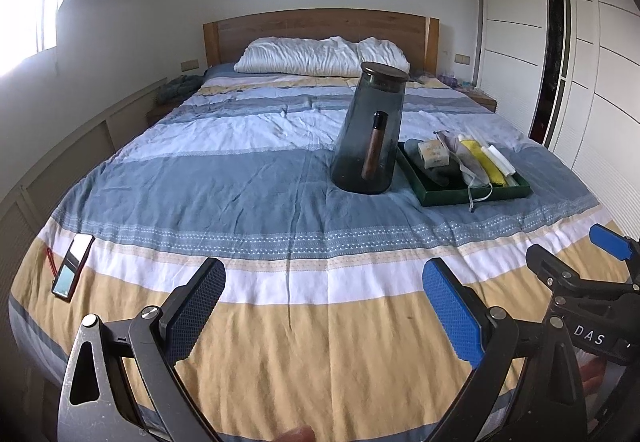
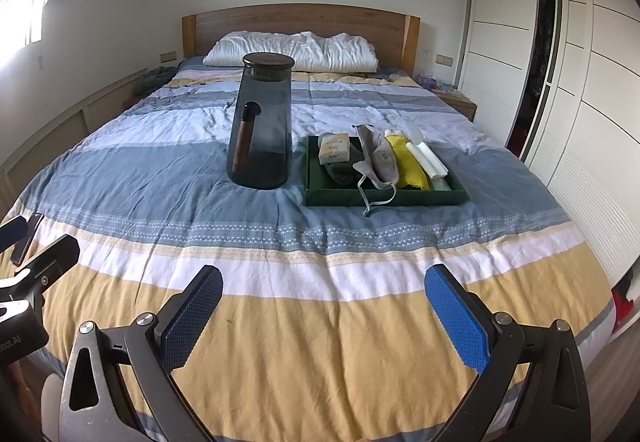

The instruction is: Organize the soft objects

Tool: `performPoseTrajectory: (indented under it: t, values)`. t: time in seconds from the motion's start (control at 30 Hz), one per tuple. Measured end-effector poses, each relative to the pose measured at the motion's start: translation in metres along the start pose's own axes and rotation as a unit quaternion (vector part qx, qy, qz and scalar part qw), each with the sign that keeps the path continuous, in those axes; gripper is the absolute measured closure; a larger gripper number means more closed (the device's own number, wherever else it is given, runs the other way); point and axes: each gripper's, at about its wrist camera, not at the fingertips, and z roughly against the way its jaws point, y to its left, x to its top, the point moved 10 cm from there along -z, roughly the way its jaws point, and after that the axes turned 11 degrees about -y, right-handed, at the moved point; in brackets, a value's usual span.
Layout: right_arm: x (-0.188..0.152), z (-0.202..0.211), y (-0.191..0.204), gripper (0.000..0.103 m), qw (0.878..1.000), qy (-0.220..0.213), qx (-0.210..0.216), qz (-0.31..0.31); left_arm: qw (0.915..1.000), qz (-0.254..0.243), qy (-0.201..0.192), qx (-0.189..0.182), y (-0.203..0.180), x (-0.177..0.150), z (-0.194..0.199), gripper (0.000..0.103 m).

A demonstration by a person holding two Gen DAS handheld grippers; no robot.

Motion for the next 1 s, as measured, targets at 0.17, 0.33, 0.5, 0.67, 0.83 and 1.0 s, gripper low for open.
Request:
performPoseTrajectory:
  t: [0.17,0.33,0.5,0.67,0.83,1.0]
  values:
    - [0.0012,0.0017,-0.0015,0.0,1.0,-0.002,0.0,0.0,1.0,-0.002,-0.002,0.003,0.0006,0.0013,0.0008,0.006]
    - [0.0026,0.0037,-0.003,0.0,1.0,-0.004,0.0,0.0,1.0,-0.004,-0.004,0.004,0.001,0.0015,0.0016,0.006]
    - [0.0026,0.0037,-0.0029,0.0,1.0,-0.004,0.0,0.0,1.0,-0.005,-0.004,0.005,0.0008,0.0017,0.0022,0.006]
    - [0.0033,0.005,-0.004,0.0,1.0,-0.006,0.0,0.001,1.0,-0.005,-0.005,0.004,-0.0001,0.0026,0.0022,0.006]
    - [0.0036,0.0061,-0.0044,0.0,1.0,-0.007,0.001,0.002,0.9999,-0.006,-0.008,0.005,-0.001,0.004,0.0035,0.006]
    - [0.0042,0.0066,-0.0044,0.0,1.0,-0.008,0.001,0.004,0.9999,-0.007,-0.01,0.004,-0.0019,0.0059,0.0052,0.006]
